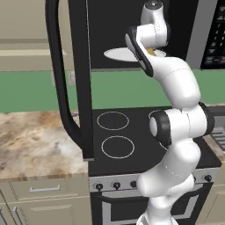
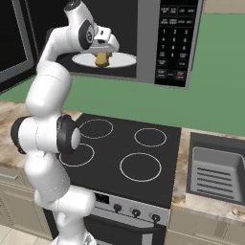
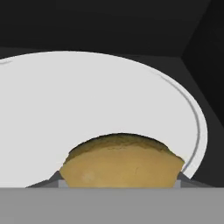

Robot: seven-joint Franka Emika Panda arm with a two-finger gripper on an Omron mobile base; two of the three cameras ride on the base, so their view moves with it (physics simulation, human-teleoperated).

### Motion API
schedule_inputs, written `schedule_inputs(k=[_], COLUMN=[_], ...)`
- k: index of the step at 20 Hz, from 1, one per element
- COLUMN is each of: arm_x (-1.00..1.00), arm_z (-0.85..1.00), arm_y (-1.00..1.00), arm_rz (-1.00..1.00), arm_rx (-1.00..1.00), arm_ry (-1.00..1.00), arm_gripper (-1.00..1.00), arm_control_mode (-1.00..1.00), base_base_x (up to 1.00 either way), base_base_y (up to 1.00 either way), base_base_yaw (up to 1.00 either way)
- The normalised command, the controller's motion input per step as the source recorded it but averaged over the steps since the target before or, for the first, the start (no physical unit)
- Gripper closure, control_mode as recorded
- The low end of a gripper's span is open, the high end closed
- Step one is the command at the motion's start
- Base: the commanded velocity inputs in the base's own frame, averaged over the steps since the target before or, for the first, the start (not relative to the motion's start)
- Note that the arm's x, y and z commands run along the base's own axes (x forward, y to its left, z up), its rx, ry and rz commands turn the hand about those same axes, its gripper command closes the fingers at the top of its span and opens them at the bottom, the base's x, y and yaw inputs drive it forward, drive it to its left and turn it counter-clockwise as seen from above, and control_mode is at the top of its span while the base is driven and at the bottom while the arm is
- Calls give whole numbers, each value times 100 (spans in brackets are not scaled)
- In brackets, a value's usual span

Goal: Place the sponge inside the microwave to prepare for sanitizing.

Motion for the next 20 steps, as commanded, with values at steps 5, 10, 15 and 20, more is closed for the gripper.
schedule_inputs(k=[5, 10, 15, 20], arm_x=[72, 67, 52, 31], arm_z=[-2, -17, -33, -57], arm_y=[0, 0, 0, 0], arm_rz=[0, 0, 0, 0], arm_rx=[0, 0, 0, 0], arm_ry=[0, 2, 0, 0], arm_gripper=[100, 100, 100, 100], arm_control_mode=[-100, -100, -100, -100], base_base_x=[0, 0, 0, 0], base_base_y=[0, 0, 0, 0], base_base_yaw=[0, 0, 0, 0])
